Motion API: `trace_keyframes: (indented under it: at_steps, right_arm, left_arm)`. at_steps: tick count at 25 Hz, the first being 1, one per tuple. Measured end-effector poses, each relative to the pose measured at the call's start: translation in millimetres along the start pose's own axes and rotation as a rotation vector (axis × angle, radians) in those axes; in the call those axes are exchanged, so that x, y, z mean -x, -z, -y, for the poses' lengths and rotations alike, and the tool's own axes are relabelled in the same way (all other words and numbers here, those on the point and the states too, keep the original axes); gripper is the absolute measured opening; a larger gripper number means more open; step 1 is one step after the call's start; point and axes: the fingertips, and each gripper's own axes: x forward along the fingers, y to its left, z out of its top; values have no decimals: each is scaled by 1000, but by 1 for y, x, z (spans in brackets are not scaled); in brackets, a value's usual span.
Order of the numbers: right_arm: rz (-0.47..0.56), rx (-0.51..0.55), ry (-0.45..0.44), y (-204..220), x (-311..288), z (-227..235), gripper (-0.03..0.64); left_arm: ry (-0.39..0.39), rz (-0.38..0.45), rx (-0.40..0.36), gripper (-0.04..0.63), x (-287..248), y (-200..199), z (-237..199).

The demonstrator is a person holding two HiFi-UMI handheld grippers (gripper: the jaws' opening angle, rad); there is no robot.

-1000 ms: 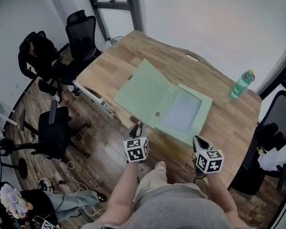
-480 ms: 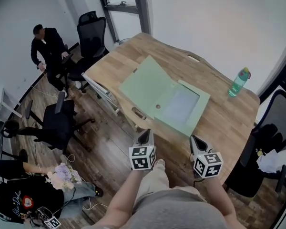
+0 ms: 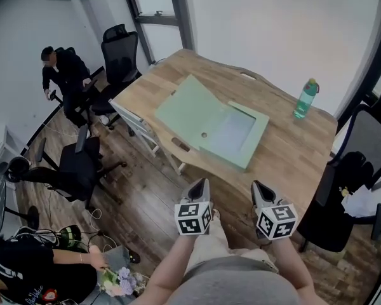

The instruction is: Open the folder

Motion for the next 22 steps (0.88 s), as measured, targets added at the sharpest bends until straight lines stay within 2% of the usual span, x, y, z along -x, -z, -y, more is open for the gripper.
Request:
trace_keyframes:
  at_steps: [10, 22]
  right_arm:
    - [20, 13, 24, 21, 63, -2, 3]
    - [52, 8, 26, 29, 96, -9, 3]
  left_arm:
    - [50, 31, -50, 5, 48, 18, 50]
    - [69, 47, -74, 5, 77, 23, 67]
